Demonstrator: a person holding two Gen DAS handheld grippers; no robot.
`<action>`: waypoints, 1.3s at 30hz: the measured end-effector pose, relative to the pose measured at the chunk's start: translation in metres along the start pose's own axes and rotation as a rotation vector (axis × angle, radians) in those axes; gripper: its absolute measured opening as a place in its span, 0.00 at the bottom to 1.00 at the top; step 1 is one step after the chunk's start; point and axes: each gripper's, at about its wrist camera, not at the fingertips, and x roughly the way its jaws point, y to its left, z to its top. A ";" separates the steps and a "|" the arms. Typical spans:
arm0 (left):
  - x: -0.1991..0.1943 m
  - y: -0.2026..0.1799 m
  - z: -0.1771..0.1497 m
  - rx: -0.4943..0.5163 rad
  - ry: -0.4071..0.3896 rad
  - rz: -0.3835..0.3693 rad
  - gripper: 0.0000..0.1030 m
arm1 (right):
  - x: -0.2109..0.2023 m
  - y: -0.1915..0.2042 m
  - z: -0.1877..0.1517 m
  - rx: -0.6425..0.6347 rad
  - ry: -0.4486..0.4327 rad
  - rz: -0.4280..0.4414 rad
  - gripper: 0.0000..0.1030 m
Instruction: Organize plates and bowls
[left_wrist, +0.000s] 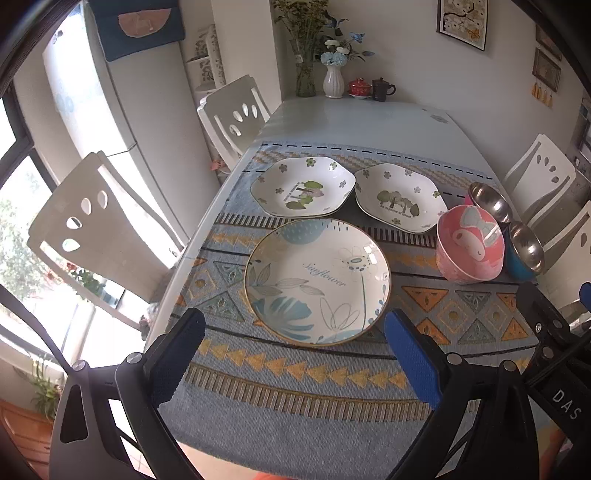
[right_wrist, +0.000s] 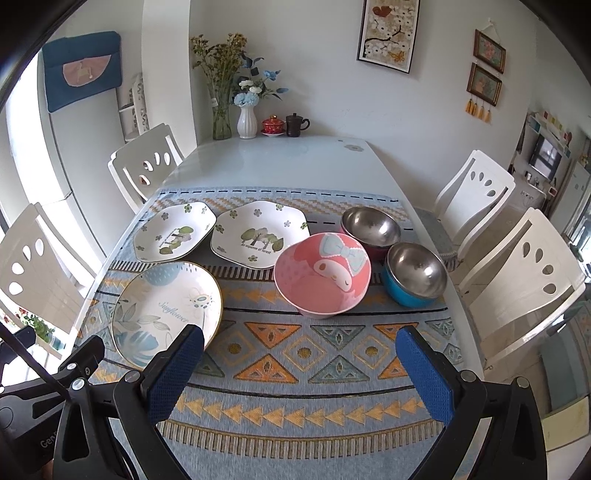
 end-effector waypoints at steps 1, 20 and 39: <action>0.002 0.001 0.002 0.001 0.001 -0.006 0.95 | 0.001 0.002 0.001 -0.002 0.002 -0.011 1.00; 0.029 0.026 0.028 0.035 -0.010 -0.018 0.95 | 0.023 0.040 0.014 0.005 0.028 -0.045 1.00; 0.039 0.027 0.038 0.068 -0.004 -0.069 0.95 | 0.026 0.045 0.018 0.041 0.041 -0.082 1.00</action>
